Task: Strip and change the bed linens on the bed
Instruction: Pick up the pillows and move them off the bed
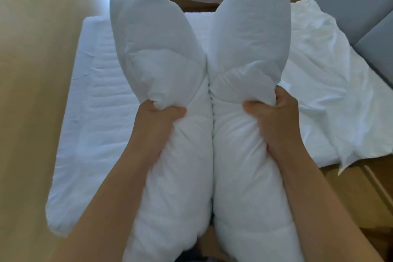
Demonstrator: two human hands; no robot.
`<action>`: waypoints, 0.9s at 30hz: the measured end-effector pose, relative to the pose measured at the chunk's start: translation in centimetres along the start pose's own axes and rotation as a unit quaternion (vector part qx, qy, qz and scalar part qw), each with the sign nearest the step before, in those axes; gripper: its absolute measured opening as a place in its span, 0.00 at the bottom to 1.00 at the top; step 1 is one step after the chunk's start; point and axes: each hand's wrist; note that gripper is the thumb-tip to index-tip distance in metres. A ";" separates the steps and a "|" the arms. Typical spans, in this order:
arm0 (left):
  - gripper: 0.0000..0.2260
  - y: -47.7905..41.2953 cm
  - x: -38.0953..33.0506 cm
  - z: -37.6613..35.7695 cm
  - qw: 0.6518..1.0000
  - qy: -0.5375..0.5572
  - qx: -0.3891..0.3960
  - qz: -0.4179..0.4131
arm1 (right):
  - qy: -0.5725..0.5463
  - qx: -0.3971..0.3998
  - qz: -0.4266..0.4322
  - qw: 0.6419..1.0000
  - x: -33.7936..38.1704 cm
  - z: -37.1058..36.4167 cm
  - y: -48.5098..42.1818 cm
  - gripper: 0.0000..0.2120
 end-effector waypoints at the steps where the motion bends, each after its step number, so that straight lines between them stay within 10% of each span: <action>1: 0.07 -2.0 -0.6 -0.7 1.000 0.001 -0.003 0.002 | -0.003 0.006 0.002 1.000 -0.1 0.0 -2.3 0.13; 19: 0.13 -25.2 -13.4 -9.4 0.995 -0.069 -0.067 0.026 | -0.031 0.168 -0.005 0.985 3.9 2.3 -33.9 0.06; 27: 0.30 -41.6 2.5 -17.1 0.919 -0.312 -0.164 0.176 | 0.221 0.135 -0.145 0.955 -15.8 -3.3 -43.9 0.26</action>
Point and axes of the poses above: each hand's wrist, its own y-axis away from the middle knuckle, its own z-axis out of the back of the hand, x = y × z, and after that the axes turned 10 degrees about x, right-handed
